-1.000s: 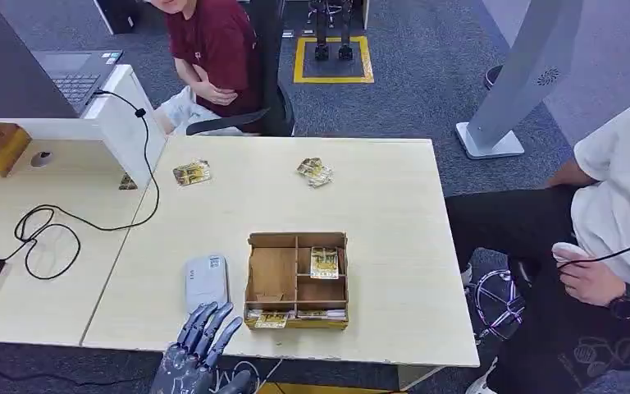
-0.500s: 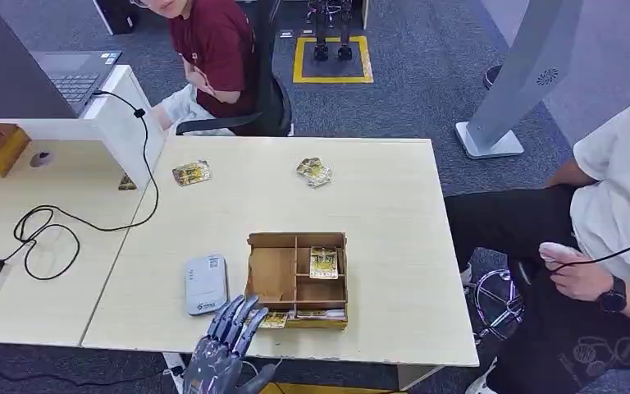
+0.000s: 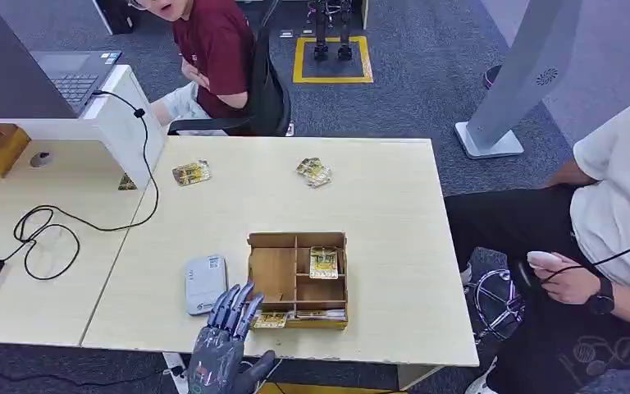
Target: Pass the card to the sensor for recognition and then transmit it.
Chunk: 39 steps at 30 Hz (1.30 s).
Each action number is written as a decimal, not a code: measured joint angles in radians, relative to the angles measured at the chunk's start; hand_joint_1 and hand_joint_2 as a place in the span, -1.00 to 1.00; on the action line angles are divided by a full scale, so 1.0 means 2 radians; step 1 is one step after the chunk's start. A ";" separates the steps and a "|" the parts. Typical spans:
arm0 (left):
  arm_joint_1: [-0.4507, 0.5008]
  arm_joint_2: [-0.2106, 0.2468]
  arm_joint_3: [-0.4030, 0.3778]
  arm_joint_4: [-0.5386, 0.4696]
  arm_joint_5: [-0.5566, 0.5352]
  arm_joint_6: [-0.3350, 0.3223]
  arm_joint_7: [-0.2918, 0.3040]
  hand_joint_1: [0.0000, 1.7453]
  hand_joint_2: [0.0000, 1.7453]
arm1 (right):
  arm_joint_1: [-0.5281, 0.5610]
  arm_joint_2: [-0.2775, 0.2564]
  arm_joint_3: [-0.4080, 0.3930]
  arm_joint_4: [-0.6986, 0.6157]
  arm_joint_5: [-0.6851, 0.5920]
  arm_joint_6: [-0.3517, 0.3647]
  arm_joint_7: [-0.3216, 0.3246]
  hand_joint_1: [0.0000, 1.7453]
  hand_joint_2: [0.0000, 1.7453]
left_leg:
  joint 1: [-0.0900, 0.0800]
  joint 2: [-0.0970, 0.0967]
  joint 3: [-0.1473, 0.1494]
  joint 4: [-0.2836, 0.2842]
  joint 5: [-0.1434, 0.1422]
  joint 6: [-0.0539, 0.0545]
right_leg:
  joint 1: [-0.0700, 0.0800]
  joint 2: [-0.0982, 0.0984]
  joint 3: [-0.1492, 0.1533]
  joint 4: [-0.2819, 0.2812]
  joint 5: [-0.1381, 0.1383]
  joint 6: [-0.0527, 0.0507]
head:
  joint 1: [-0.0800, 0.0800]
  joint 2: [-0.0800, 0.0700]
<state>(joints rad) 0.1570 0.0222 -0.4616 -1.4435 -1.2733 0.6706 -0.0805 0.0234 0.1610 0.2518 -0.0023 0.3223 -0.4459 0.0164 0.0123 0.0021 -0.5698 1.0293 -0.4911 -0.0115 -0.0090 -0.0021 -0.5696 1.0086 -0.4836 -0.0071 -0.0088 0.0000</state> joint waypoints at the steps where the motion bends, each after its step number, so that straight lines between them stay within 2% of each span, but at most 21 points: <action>1: -0.001 -0.002 0.000 0.002 -0.001 0.000 0.002 -1.00 1.00 | 0.000 0.000 0.000 0.000 -0.001 0.000 0.000 -1.00 -1.00 | 0.000 0.000 0.000 0.000 0.000 0.000 | 0.000 0.000 0.000 0.000 0.000 0.000 | 0.000 0.000; 23: -0.010 -0.009 0.001 0.016 -0.002 0.000 0.004 -1.00 1.00 | 0.000 0.000 0.000 0.000 -0.003 0.000 0.000 -1.00 -1.00 | 0.000 0.000 0.000 0.000 0.000 0.000 | 0.000 0.000 0.000 0.000 0.000 0.000 | 0.000 0.000; 28: -0.010 -0.016 0.010 0.018 -0.010 0.000 -0.006 -1.00 1.00 | 0.000 0.000 0.000 0.000 -0.001 0.001 0.000 -1.00 -1.00 | 0.000 0.000 0.000 0.000 0.000 0.000 | 0.000 0.000 0.000 0.000 0.000 0.000 | 0.000 0.000; 30: -0.010 -0.022 0.018 0.018 -0.010 0.000 -0.018 -1.00 1.00 | 0.000 0.000 0.000 0.000 0.000 0.002 0.000 -1.00 -1.00 | 0.000 0.000 0.000 0.000 0.000 0.000 | 0.000 0.000 0.000 0.000 0.000 0.000 | 0.000 0.000; 33: -0.009 -0.035 0.034 0.018 -0.006 0.000 -0.055 -1.00 1.00 | 0.000 0.000 0.000 0.000 0.001 0.002 -0.002 -1.00 -1.00 | 0.000 0.000 0.000 0.000 0.000 0.000 | 0.000 0.000 0.000 0.000 0.000 0.000 | 0.000 0.000; 35: -0.005 -0.051 0.054 0.018 0.014 0.000 -0.108 -1.00 1.00 | 0.000 0.000 0.000 0.000 0.003 0.002 -0.004 -1.00 -1.00 | 0.000 0.000 0.000 0.000 0.000 0.000 | 0.000 0.000 0.000 0.000 0.000 0.000 | 0.000 0.000; 37: -0.002 -0.069 0.079 0.018 0.021 0.000 -0.147 -1.00 1.00 | 0.000 -0.001 0.000 0.000 0.005 0.002 -0.005 -1.00 -1.00 | 0.000 0.000 0.000 0.000 0.000 0.000 | 0.000 0.000 0.000 0.000 0.000 0.000 | 0.001 0.000; 39: 0.001 -0.080 0.098 0.018 0.022 0.000 -0.159 -1.00 1.00 | 0.000 -0.001 0.001 0.001 0.005 0.002 -0.007 -1.00 -1.00 | 0.000 0.000 0.000 0.000 0.000 0.000 | 0.000 0.000 0.000 0.000 0.000 0.000 | 0.000 0.000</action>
<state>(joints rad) 0.1581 -0.1385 -0.2662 -1.4069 -1.2299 0.6710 -0.3983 0.0225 0.1591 0.2529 -0.0008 0.3330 -0.4410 0.0030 0.0121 0.0022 -0.5699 1.0295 -0.4913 -0.0113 -0.0091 -0.0019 -0.5695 1.0085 -0.4836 -0.0071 -0.0080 0.0000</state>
